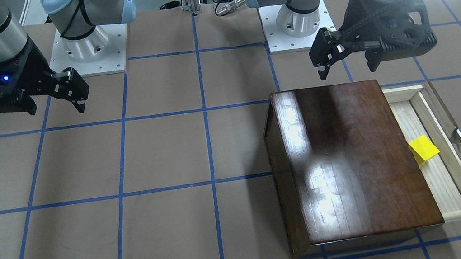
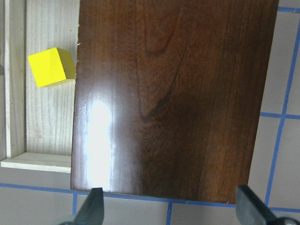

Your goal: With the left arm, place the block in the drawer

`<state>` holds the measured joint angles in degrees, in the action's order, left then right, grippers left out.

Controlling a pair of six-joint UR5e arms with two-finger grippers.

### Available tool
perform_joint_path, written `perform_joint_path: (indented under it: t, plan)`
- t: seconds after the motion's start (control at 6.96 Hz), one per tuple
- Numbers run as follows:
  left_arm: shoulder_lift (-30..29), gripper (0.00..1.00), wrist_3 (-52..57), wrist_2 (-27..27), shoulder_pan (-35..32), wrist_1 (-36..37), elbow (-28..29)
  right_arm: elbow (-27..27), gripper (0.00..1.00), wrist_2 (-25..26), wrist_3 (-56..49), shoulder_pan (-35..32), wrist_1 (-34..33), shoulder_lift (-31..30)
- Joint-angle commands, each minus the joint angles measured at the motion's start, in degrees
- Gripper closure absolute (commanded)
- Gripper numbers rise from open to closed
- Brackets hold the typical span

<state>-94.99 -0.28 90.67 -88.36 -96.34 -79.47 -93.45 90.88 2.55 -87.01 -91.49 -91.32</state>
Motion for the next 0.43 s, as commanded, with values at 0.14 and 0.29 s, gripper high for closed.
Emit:
perform_joint_path:
  t: [0.14, 0.29]
  plan:
    - [-1.16, 0.0, 1.43, -0.06, -0.76, 3.25, 0.28, 0.03, 0.0, 0.09, 0.0, 0.0, 0.0, 0.0]
    - [-1.07, 0.0, 1.34, -0.06, -0.5, 3.35, 0.37, 0.03, 0.0, 0.09, 0.0, 0.0, 0.0, 0.0]
